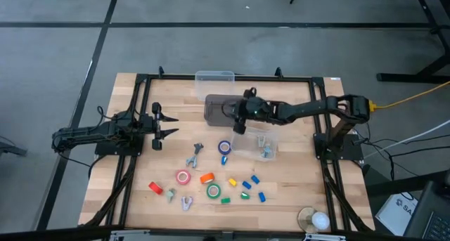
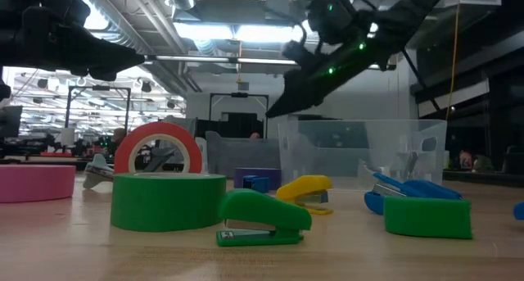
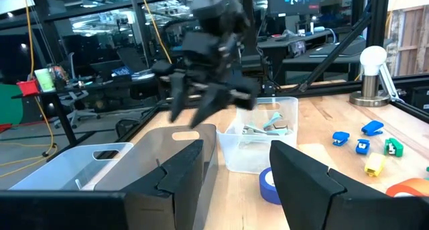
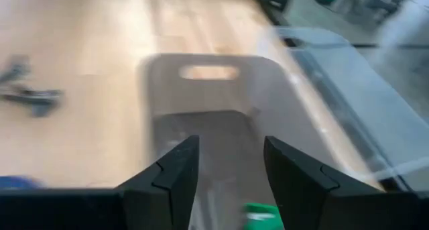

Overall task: Pick and place Stapler, Stapler remover, tape
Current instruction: Put the blue stapler into the black bin

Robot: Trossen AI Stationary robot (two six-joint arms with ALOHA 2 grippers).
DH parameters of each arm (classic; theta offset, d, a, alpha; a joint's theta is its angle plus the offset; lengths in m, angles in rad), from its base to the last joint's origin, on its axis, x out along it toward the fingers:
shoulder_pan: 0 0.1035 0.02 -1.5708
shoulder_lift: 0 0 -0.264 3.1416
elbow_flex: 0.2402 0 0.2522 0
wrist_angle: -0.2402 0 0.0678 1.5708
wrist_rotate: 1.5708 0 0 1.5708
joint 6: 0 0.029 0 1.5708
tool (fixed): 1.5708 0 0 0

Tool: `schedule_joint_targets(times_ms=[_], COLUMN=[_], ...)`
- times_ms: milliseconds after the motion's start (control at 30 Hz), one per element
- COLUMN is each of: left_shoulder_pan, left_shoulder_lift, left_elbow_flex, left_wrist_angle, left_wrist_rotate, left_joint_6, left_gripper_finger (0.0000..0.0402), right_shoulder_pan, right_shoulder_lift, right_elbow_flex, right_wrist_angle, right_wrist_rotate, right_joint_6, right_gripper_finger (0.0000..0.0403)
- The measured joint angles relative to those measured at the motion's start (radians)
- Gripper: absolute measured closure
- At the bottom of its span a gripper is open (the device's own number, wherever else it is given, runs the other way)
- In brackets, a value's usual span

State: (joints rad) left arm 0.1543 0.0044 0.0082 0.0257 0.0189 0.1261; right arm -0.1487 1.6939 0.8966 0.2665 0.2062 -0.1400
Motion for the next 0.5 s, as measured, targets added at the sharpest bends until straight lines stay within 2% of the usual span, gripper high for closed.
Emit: schedule_joint_targets(times_ms=[300, 500], left_shoulder_pan=[0.000, 0.000], left_shoulder_lift=[0.000, 0.000], left_elbow_flex=[0.000, 0.000], left_wrist_angle=[0.000, 0.000], left_wrist_rotate=[0.000, 0.000], left_joint_6=[0.000, 0.000], left_gripper_finger=[0.0233, 0.0233], right_shoulder_pan=[0.204, 0.308], right_shoulder_lift=[-0.084, -0.095], right_elbow_flex=[0.008, 0.008], right_wrist_angle=[-0.079, -0.128], right_wrist_rotate=[0.000, -0.072], right_joint_6=[-0.058, -0.130], right_gripper_finger=[0.0230, 0.0230])
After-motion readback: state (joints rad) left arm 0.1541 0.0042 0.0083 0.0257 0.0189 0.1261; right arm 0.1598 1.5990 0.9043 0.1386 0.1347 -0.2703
